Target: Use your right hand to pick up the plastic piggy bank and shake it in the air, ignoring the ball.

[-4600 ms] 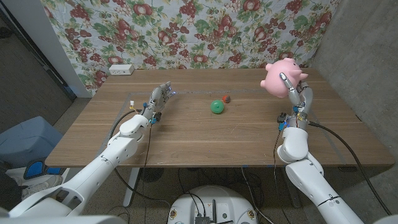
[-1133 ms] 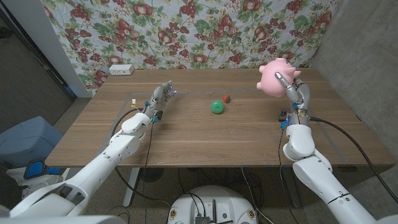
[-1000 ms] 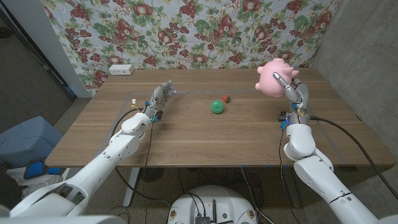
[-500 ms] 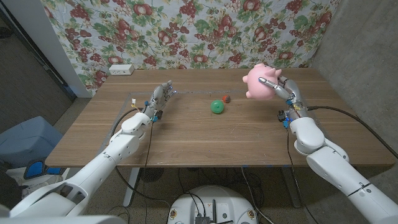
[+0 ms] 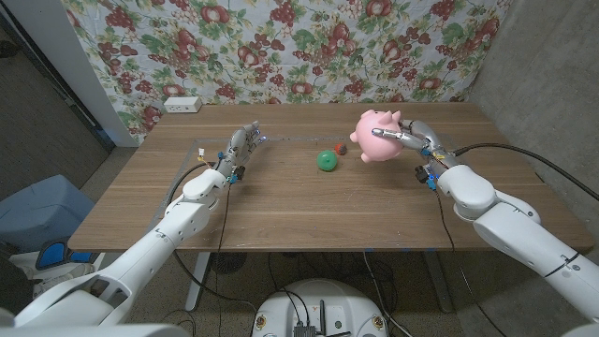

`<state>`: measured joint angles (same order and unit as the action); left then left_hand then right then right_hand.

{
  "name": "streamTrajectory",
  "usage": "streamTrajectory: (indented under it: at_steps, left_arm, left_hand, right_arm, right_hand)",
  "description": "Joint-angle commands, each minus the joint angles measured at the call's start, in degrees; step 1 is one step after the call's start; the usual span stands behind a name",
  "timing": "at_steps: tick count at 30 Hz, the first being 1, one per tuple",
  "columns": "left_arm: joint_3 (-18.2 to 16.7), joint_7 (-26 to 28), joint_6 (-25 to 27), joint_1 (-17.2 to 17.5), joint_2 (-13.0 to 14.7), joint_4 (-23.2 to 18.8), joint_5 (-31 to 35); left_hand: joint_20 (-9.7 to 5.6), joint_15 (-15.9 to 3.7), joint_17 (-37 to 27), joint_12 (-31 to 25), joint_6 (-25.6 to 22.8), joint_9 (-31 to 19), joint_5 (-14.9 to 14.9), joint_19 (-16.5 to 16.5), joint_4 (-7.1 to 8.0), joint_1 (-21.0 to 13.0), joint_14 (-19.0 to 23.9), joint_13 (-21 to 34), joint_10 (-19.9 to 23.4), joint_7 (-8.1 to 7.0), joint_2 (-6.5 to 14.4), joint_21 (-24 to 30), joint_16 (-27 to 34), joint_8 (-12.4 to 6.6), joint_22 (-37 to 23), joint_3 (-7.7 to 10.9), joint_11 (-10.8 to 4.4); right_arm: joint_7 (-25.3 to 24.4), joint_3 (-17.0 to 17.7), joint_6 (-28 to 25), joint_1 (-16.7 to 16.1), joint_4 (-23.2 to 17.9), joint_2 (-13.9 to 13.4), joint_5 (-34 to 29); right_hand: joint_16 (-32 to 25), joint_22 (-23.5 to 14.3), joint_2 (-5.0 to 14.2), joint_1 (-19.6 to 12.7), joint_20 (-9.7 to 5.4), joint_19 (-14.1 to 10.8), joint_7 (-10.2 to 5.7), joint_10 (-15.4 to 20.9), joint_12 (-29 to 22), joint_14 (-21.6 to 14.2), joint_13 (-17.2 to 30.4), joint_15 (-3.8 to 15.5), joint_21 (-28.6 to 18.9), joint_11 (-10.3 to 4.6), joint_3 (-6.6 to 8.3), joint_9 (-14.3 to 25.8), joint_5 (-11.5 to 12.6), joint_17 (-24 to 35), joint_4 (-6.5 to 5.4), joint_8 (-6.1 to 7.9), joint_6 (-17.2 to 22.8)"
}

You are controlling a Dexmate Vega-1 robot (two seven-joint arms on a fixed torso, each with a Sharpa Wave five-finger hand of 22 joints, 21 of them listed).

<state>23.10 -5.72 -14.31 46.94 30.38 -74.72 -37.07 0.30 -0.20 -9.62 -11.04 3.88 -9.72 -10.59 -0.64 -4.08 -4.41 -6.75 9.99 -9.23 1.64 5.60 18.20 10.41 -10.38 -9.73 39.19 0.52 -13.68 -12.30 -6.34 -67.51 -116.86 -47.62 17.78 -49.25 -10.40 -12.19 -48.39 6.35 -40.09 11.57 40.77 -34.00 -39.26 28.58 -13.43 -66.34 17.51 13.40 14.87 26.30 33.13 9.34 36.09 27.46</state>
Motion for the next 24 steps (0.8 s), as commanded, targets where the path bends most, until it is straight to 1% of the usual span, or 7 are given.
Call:
streamTrajectory:
  at_steps: [1, 6, 12, 15, 20, 22, 24]
  left_arm:
    - [0.03, -0.31, 0.08, -0.51, -0.11, 0.64, -0.06]
    - [0.02, -0.39, -0.01, -0.75, -0.29, 1.08, -0.1]
    - [0.16, -0.83, -0.03, -1.3, -0.61, 2.04, -0.17]
    - [0.21, -0.92, -0.09, -1.5, -0.73, 2.33, -0.13]
    - [0.26, -0.93, -0.01, -1.72, -0.82, 2.58, -0.08]
    - [0.27, -1.02, -0.04, -1.82, -0.86, 2.73, -0.08]
    - [0.27, -1.01, -0.05, -1.89, -0.89, 2.85, -0.07]
  left_hand:
    - [0.0, -0.08, -0.12, 0.08, -0.2, -0.21, 0.16, -0.42, -0.35, -0.74, -0.23, 0.19, -0.28, 0.2, 3.76, -0.18, -0.04, 0.04, -0.34, 0.13, 0.1]
    - [-0.01, -0.13, -0.12, 0.08, -0.19, -0.21, 0.16, -0.46, -0.4, -0.77, -0.25, 0.19, -0.3, 0.15, 3.79, -0.29, -0.05, 0.04, -0.34, 0.06, 0.13]
    - [-0.06, -0.08, -0.12, 0.08, -0.21, -0.21, 0.16, -0.54, -0.46, -0.8, -0.26, 0.19, -0.3, 0.15, 3.83, -0.43, -0.06, 0.04, -0.35, -0.03, 0.13]
    - [-0.05, -0.05, -0.12, 0.08, -0.21, -0.21, 0.16, -0.56, -0.47, -0.82, -0.25, 0.19, -0.31, 0.17, 3.85, -0.48, -0.05, 0.04, -0.35, -0.05, 0.14]
    - [-0.02, 0.0, -0.12, 0.08, -0.2, -0.21, 0.15, -0.61, -0.5, -0.84, -0.25, 0.19, -0.32, 0.15, 3.88, -0.59, -0.06, 0.04, -0.35, -0.11, 0.14]
    - [-0.06, 0.0, -0.12, 0.07, -0.16, -0.21, 0.15, -0.65, -0.51, -0.85, -0.22, 0.19, -0.3, 0.17, 3.89, -0.62, -0.04, 0.05, -0.36, -0.13, 0.15]
    - [-0.08, -0.01, -0.12, 0.08, -0.17, -0.21, 0.15, -0.68, -0.53, -0.87, -0.21, 0.19, -0.31, 0.16, 3.9, -0.66, -0.04, 0.05, -0.36, -0.15, 0.18]
  right_arm:
    - [1.55, -1.86, -3.89, 2.34, -0.62, -2.86, 0.95]
    - [0.58, -2.13, -3.7, 2.62, -0.46, -2.67, 0.89]
    - [-2.96, -1.63, -1.27, 1.52, 0.22, -0.87, 0.13]
    - [-6.28, -1.25, 1.58, 0.37, 0.97, 1.22, -1.12]
    - [-14.02, -0.75, 8.41, -1.45, 3.45, 7.4, -3.92]
    - [-15.94, -0.52, 9.89, -1.81, 4.08, 8.98, -4.84]
    - [-18.39, -0.45, 11.68, -2.03, 4.96, 11.23, -5.8]
  right_hand:
    - [-10.7, -0.07, 15.52, -7.99, -6.18, 6.45, -5.35, 19.54, -5.45, -18.27, 16.7, 25.47, -0.37, -18.13, 16.84, 12.75, 10.47, 36.42, -0.6, 0.34, 27.04]
    - [-10.62, -0.05, 15.58, -7.94, -6.16, 6.51, -5.35, 19.31, -5.5, -18.29, 16.99, 25.48, -0.47, -18.15, 16.92, 12.75, 10.43, 36.42, -0.59, 0.32, 27.06]
    - [-10.56, -0.03, 15.63, -7.91, -6.24, 6.48, -5.31, 19.46, -5.48, -18.4, 16.94, 25.51, -0.59, -18.18, 17.0, 12.77, 10.39, 36.42, -0.56, 0.32, 27.06]
    - [-10.51, -0.02, 15.6, -7.88, -6.36, 6.43, -5.35, 19.53, -5.45, -18.37, 16.87, 25.49, -0.65, -18.19, 17.03, 12.78, 10.39, 36.42, -0.54, 0.32, 27.06]
    - [-10.53, -0.01, 15.64, -7.82, -6.5, 6.4, -5.45, 19.67, -5.5, -18.56, 16.92, 25.51, -0.76, -18.34, 17.06, 12.78, 10.33, 36.43, -0.54, 0.29, 27.04]
    - [-10.5, 0.0, 15.64, -7.81, -6.66, 6.4, -5.52, 19.68, -5.47, -18.59, 16.88, 25.52, -0.8, -18.44, 17.08, 12.72, 10.32, 36.44, -0.52, 0.26, 27.08]
    - [-10.46, 0.01, 15.57, -7.75, -6.78, 6.32, -5.6, 19.7, -5.44, -18.59, 16.86, 25.5, -0.88, -18.47, 17.1, 12.65, 10.29, 36.44, -0.5, 0.25, 27.17]
